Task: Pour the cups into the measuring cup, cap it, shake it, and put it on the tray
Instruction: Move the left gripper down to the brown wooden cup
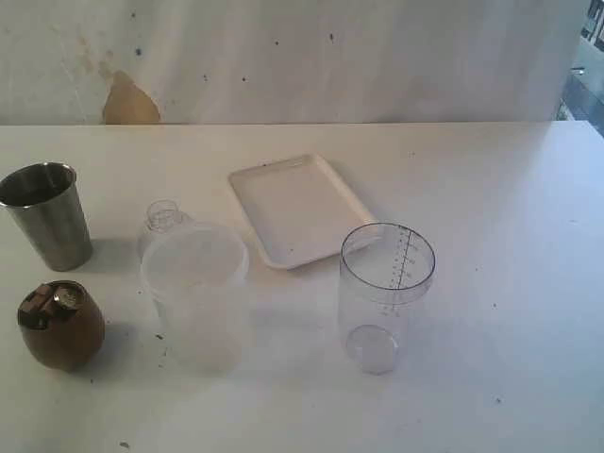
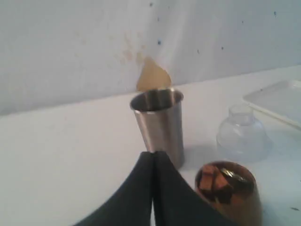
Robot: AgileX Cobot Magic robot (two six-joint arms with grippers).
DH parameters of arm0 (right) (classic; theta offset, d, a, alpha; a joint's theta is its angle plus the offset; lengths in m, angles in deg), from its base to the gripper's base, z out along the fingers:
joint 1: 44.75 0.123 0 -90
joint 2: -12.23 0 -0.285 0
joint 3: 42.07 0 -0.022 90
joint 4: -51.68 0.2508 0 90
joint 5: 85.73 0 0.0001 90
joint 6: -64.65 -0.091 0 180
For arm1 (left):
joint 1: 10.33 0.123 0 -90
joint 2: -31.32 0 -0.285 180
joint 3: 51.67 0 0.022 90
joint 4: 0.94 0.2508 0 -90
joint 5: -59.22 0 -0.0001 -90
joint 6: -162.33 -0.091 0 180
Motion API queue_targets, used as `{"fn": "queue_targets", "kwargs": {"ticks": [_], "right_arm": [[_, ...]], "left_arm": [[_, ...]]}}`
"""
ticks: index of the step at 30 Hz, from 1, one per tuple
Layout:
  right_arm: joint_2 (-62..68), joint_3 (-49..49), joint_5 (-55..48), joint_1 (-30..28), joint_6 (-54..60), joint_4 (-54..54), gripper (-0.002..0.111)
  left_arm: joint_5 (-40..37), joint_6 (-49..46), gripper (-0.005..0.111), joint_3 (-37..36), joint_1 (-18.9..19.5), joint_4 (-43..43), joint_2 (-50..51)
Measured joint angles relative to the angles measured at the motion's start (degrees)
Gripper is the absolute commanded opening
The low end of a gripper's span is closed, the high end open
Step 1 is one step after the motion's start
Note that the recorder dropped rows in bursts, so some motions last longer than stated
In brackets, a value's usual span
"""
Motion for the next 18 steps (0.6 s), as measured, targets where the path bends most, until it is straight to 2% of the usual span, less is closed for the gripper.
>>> {"fn": "queue_targets", "kwargs": {"ticks": [2,5,6,7,9,10,13,15,18], "right_arm": [[0.0,0.0,0.0,0.0,0.0,0.0,0.0],[0.0,0.0,0.0,0.0,0.0,0.0,0.0],[0.0,0.0,0.0,0.0,0.0,0.0,0.0],[0.0,0.0,0.0,0.0,0.0,0.0,0.0],[0.0,0.0,0.0,0.0,0.0,0.0,0.0],[0.0,0.0,0.0,0.0,0.0,0.0,0.0],[0.0,0.0,0.0,0.0,0.0,0.0,0.0],[0.0,0.0,0.0,0.0,0.0,0.0,0.0],[0.0,0.0,0.0,0.0,0.0,0.0,0.0]], "left_arm": [[6.6,-1.9,0.0,0.0,0.0,0.7,0.0],[17.77,3.46,0.0,0.0,0.0,0.8,0.0],[20.35,6.52,0.0,0.0,0.0,0.84,0.0],[24.77,15.15,0.001,0.0,0.0,0.93,0.0],[27.76,27.54,0.016,0.0,0.0,2.68,0.0],[27.74,29.36,0.028,0.0,0.0,3.88,0.0],[28.67,31.81,0.08,0.0,0.0,6.23,0.81],[30.22,32.23,0.103,0.0,0.0,6.7,2.54],[31.62,33.16,0.103,0.0,0.0,7.16,5.93]]}}
